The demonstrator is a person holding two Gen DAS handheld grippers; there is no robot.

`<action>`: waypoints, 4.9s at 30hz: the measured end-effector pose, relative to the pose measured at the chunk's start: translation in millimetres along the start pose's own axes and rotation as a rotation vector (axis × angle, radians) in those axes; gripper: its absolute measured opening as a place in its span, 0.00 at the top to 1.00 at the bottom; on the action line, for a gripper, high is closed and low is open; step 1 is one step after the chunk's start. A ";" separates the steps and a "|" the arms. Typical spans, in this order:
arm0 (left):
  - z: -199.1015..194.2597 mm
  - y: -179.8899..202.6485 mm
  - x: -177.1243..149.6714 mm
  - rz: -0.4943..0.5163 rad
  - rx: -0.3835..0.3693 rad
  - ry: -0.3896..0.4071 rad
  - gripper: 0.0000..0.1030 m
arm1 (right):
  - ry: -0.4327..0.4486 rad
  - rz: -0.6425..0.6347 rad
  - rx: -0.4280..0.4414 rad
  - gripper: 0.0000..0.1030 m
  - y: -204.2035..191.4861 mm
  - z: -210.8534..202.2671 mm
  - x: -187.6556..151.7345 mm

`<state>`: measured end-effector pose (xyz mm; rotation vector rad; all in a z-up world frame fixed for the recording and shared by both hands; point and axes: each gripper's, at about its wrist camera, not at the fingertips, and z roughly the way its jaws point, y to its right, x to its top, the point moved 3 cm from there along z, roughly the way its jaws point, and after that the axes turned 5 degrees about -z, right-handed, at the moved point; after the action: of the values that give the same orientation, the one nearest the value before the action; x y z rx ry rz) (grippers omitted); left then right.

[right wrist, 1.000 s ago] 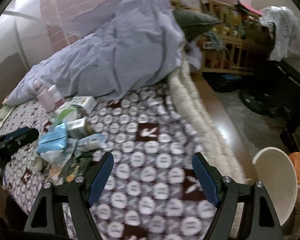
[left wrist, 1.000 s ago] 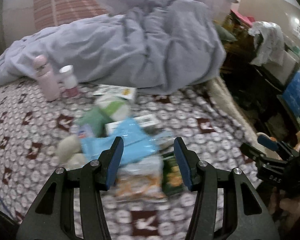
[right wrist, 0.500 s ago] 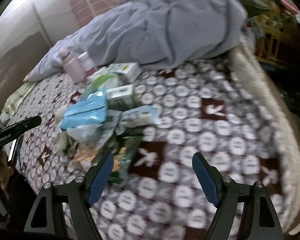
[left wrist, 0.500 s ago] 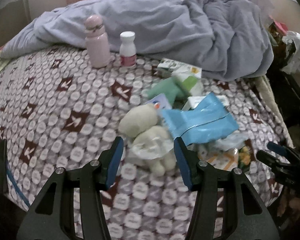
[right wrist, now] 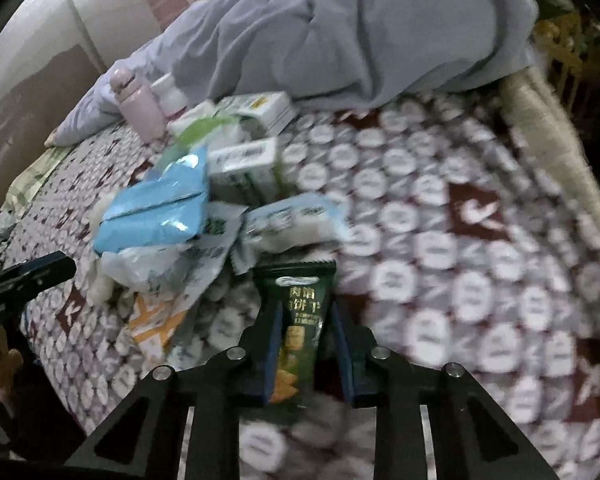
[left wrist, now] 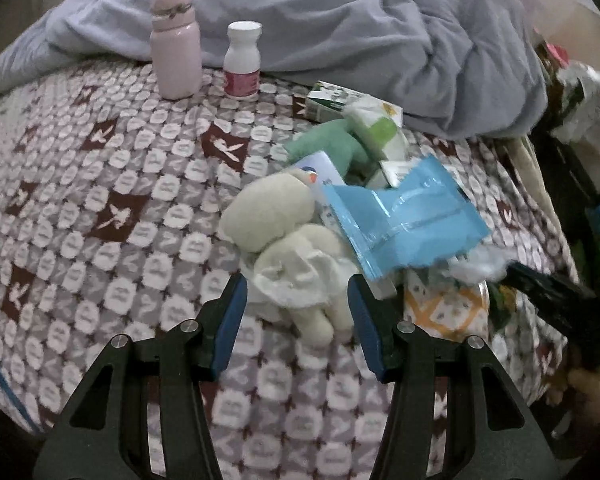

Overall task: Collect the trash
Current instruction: 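Grasp the dark snack wrapper with the right tool while the left tool grasps the plush toy, then carry the wrapper and plush toy to the bucket and open both tools, then return both tools from the bucket to the trash pile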

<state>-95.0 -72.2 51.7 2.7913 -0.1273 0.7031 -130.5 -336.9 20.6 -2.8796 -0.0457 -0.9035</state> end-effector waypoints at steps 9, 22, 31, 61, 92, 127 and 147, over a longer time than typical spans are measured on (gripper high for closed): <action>38.7 -14.4 20.8 -0.123 -0.038 -0.029 0.50 | -0.020 0.035 0.033 0.78 11.5 0.5 -1.1; 40.7 -19.3 15.0 -0.149 -0.125 -0.029 0.69 | -0.055 0.016 0.032 0.57 -10.9 16.3 -1.1; -7.2 -22.7 24.1 -0.103 -0.094 0.056 0.91 | 0.053 -0.003 0.021 0.81 -3.4 -18.2 3.6; 28.9 -12.6 -24.5 -0.150 -0.093 -0.077 0.74 | -0.076 0.012 0.091 0.80 -3.8 1.4 -23.1; -29.3 207.8 8.9 0.244 -0.251 0.079 0.76 | 0.207 0.140 -0.031 0.81 93.4 -119.5 -12.5; 27.2 479.0 -72.5 0.573 -0.523 -0.144 0.75 | 0.194 0.499 -0.354 0.81 305.1 -195.0 -131.1; 41.2 502.3 -82.6 0.584 -0.521 -0.172 0.44 | 0.178 0.633 -0.385 0.48 347.0 -189.9 -159.3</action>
<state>-222.8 -565.1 91.9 2.2917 -1.0289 0.4479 -346.2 -703.8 46.7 -2.7972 1.0923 -1.1000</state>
